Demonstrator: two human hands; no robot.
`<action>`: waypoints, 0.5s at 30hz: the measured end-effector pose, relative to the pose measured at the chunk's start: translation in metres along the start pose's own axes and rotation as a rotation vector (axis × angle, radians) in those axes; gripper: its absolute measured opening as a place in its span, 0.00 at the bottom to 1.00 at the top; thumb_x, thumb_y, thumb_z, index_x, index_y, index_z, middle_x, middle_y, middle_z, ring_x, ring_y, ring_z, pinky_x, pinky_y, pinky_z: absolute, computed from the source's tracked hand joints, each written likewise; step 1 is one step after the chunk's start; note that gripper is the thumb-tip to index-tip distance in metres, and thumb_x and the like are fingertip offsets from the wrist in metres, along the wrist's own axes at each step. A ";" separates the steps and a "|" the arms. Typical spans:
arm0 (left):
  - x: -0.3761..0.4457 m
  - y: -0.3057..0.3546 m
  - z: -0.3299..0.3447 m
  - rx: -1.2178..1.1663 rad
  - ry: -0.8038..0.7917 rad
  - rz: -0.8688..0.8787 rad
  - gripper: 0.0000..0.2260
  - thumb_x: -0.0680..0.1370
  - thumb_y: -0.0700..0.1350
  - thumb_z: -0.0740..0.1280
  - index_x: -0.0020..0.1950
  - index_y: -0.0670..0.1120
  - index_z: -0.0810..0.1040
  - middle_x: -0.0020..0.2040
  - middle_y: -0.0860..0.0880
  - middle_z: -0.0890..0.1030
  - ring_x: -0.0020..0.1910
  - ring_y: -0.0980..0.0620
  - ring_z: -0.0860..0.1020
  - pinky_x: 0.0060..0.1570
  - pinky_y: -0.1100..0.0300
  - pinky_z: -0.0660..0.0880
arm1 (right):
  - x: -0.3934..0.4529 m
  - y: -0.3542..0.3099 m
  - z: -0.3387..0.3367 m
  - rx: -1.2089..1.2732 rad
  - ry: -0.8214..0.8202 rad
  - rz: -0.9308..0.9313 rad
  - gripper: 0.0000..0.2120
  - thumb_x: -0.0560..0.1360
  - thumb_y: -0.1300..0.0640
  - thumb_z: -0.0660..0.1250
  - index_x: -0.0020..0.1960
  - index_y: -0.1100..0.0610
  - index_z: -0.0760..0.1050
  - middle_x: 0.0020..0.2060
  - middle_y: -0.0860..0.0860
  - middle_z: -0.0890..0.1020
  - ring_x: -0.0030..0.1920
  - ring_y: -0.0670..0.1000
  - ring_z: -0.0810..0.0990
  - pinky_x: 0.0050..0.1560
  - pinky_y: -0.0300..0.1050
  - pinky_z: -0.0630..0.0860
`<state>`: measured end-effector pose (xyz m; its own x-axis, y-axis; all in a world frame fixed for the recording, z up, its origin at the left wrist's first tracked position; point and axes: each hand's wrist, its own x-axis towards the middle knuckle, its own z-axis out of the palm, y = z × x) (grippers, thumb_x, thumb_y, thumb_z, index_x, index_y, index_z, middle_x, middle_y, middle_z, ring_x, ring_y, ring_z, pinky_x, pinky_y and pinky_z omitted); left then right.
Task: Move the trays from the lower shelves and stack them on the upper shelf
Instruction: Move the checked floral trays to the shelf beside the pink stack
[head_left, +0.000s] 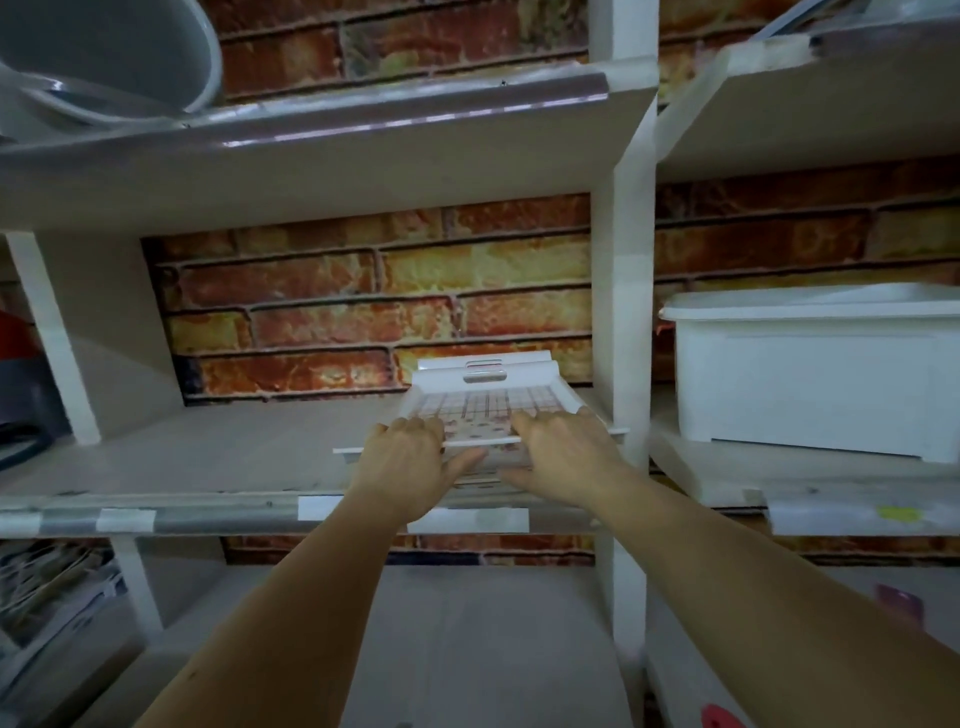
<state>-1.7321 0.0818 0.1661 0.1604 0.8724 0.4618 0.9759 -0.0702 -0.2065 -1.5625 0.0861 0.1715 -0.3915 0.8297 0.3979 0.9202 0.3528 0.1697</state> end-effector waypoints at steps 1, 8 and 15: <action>0.004 -0.003 0.003 -0.019 -0.008 0.003 0.29 0.78 0.65 0.48 0.59 0.44 0.73 0.56 0.46 0.79 0.56 0.48 0.76 0.55 0.56 0.68 | 0.005 -0.001 0.002 -0.003 -0.010 0.018 0.28 0.75 0.37 0.61 0.66 0.55 0.67 0.58 0.53 0.79 0.59 0.54 0.77 0.58 0.49 0.69; 0.026 -0.014 0.015 -0.099 -0.082 -0.017 0.29 0.79 0.63 0.47 0.63 0.43 0.72 0.60 0.44 0.77 0.60 0.46 0.73 0.59 0.53 0.67 | 0.035 -0.010 0.011 0.055 -0.133 0.134 0.35 0.74 0.31 0.54 0.71 0.54 0.64 0.64 0.53 0.76 0.65 0.55 0.71 0.65 0.54 0.62; 0.043 -0.014 0.049 -0.223 -0.183 -0.023 0.27 0.80 0.62 0.48 0.66 0.44 0.69 0.65 0.44 0.74 0.64 0.46 0.71 0.62 0.54 0.66 | 0.051 -0.006 0.032 0.114 -0.288 0.177 0.37 0.74 0.29 0.50 0.73 0.54 0.61 0.68 0.56 0.70 0.67 0.57 0.68 0.66 0.52 0.62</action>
<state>-1.7456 0.1437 0.1469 0.1285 0.9462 0.2970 0.9906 -0.1364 0.0060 -1.5878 0.1399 0.1616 -0.2249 0.9644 0.1393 0.9742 0.2254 0.0127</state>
